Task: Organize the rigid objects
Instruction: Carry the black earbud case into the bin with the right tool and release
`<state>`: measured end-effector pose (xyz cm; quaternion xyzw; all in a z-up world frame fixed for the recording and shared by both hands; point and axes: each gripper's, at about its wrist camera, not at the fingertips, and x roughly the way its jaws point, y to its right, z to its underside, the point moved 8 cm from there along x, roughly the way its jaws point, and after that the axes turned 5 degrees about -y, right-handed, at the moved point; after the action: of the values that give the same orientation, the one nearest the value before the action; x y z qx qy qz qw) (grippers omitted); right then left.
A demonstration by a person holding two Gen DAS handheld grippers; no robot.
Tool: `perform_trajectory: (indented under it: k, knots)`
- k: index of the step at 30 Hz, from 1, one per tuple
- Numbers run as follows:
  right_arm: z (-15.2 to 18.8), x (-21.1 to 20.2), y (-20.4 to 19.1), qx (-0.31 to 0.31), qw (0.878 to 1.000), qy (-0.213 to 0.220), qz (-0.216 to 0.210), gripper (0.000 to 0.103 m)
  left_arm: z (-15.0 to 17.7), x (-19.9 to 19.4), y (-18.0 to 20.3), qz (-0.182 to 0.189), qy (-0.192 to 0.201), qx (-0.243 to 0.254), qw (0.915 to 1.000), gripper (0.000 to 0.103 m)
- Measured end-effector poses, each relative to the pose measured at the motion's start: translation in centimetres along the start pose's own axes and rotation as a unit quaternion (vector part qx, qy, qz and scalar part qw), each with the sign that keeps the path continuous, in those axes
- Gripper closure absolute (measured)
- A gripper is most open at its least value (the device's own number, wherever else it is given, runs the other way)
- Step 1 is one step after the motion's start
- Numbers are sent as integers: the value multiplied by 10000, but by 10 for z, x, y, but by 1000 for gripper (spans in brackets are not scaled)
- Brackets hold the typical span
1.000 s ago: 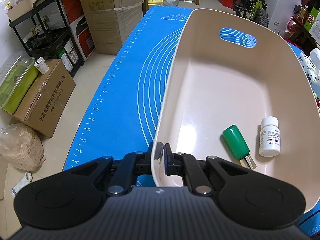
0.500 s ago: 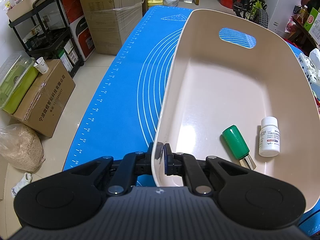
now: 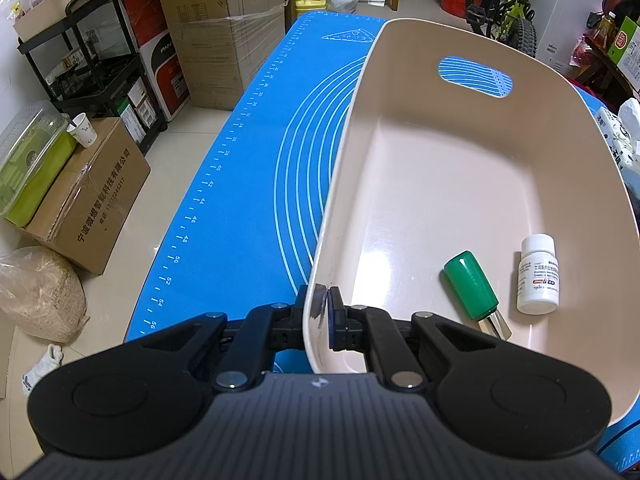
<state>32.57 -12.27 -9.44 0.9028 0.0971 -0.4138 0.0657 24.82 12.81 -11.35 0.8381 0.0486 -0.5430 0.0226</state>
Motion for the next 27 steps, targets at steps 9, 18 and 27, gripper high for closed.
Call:
perform_trajectory:
  k: [9, 18, 27]
  knots:
    - [-40, -48, -23, 131, 9956, 912, -186, 47, 0, 2, 1, 11, 7, -1, 10000, 94]
    - [-51, -43, -90, -396, 9942, 795, -603, 46, 0, 2, 1, 12, 9, 0, 10000, 94]
    - [-32, -3, -134, -850, 9944, -113, -625, 46, -1, 4, 2, 18, 36, 36, 10000, 94]
